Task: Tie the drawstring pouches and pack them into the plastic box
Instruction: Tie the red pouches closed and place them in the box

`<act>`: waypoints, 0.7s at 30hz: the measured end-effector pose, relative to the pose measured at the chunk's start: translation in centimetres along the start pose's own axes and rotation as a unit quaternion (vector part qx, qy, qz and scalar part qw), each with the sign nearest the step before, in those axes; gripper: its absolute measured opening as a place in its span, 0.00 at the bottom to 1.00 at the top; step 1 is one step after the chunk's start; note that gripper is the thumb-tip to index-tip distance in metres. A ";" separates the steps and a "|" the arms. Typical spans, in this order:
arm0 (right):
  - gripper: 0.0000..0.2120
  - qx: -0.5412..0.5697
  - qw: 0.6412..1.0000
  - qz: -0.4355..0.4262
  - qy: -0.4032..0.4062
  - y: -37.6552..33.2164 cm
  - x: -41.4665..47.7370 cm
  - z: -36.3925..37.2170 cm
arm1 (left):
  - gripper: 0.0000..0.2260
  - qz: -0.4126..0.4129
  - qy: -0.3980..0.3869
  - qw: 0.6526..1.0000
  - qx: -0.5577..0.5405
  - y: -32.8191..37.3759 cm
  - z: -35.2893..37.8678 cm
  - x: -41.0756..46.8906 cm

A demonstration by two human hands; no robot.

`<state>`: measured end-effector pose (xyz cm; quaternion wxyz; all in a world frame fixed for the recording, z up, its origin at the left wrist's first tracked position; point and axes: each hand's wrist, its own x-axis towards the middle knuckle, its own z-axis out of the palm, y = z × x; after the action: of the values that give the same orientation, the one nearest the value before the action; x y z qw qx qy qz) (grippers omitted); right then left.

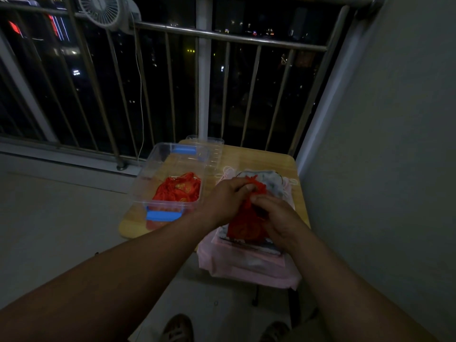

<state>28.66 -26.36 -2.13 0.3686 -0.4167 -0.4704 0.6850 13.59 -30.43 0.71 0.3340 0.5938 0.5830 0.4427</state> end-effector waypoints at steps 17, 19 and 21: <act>0.17 0.016 0.995 0.095 -0.016 0.7 -0.1 -0.2 | 0.16 -0.085 0.045 0.988 -0.125 0.5 -1.3 -0.2; 0.17 -0.007 0.994 0.108 -0.035 0.3 0.0 -0.2 | 0.15 -0.065 0.000 0.995 -0.077 1.3 -1.7 0.2; 0.18 -0.021 0.992 0.110 -0.058 0.3 0.1 -0.1 | 0.14 -0.062 -0.039 0.996 -0.046 2.0 -1.8 0.6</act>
<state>28.67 -26.31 -2.42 0.2543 -0.4335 -0.4562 0.7344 12.67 -30.22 3.28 0.4100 0.5574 0.5841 0.4243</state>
